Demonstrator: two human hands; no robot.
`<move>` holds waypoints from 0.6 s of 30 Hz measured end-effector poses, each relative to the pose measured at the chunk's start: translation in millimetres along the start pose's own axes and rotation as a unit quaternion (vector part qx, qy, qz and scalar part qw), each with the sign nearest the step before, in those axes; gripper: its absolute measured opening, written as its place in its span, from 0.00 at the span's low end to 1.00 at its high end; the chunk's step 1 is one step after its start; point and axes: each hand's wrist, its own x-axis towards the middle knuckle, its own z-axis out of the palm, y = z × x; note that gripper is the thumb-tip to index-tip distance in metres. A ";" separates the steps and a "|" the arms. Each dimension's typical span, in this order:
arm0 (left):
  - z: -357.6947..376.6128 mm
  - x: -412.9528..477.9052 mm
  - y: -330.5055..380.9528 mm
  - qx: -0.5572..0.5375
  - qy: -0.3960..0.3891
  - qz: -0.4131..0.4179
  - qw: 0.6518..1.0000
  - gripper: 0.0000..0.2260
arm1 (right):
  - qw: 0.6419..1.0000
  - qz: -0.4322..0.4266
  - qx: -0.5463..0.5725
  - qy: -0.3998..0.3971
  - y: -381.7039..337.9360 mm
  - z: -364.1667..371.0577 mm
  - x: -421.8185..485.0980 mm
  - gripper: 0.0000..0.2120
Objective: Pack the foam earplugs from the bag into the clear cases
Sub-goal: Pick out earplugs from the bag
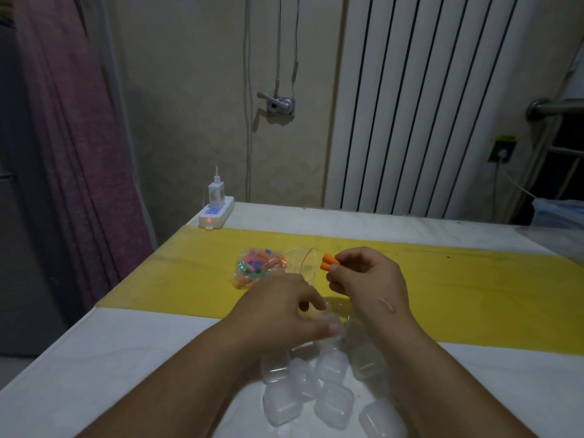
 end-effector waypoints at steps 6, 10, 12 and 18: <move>0.8 1.0 -2.4 -0.122 0.015 0.002 0.992 0.10 | 1.000 -0.015 -0.014 0.017 -2.0 0.9 -1.9 0.05; -9.1 -0.9 -9.5 -0.294 0.068 -0.027 0.953 0.14 | 1.000 -0.013 0.004 0.003 -5.0 1.3 -5.3 0.09; -12.8 -2.3 -11.2 -0.358 0.094 -0.034 0.928 0.15 | 1.000 -0.022 0.005 -0.015 -5.7 1.5 -6.5 0.11; -19.7 -3.2 -11.3 -0.452 0.122 -0.049 0.882 0.17 | 0.998 0.000 0.037 -0.046 -5.6 7.8 -12.0 0.15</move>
